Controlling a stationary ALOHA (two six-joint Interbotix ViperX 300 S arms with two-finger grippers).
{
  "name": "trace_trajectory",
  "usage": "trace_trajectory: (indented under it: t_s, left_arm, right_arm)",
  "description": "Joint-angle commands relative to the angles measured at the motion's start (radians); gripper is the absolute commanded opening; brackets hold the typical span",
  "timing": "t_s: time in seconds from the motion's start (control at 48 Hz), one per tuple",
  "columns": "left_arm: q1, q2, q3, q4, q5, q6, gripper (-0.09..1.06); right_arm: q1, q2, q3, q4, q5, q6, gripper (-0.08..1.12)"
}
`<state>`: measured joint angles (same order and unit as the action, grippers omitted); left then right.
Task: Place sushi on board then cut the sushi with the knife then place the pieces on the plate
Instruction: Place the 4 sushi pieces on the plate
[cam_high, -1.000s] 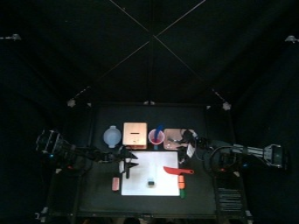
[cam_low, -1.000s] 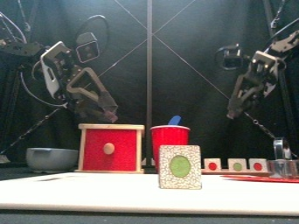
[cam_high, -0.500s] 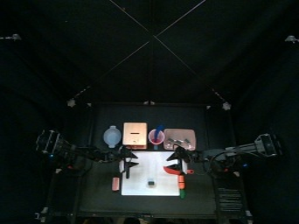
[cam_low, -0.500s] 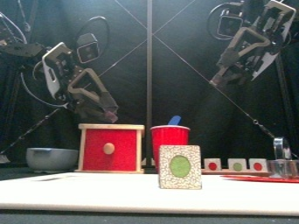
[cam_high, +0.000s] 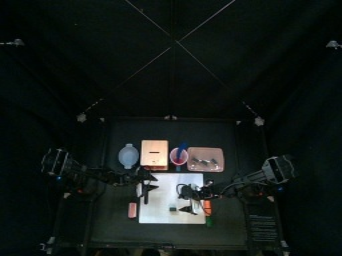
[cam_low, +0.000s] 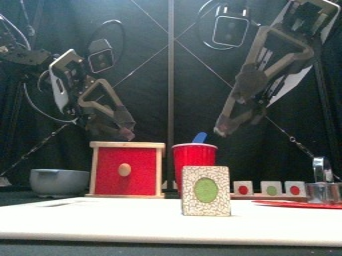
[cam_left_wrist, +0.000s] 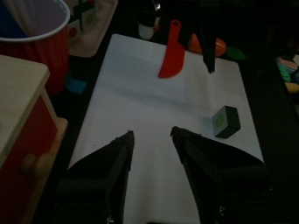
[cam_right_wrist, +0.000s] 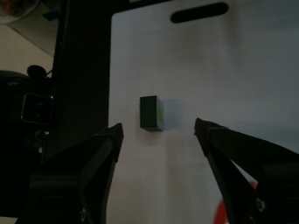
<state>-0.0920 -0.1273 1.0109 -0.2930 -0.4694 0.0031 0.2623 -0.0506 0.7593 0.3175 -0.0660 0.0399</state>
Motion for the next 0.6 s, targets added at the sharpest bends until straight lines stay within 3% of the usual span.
trace_trajectory:
  t_s: [0.021,0.396,0.604]
  left_arm:
    - [0.005,0.0,-0.012,-0.002,-0.005,0.002,0.79]
    - [0.005,0.002,-0.011,0.0,-0.005,0.002,0.79]
    - [0.003,0.002,-0.009,0.0,-0.005,0.002,0.79]
  right_arm:
    - [0.005,0.038,-0.055,-0.002,-0.003,0.0,0.96]
    - [-0.002,0.201,-0.179,-0.061,0.052,-0.002,0.94]
    - [-0.003,0.252,-0.232,-0.092,0.112,0.0,0.78]
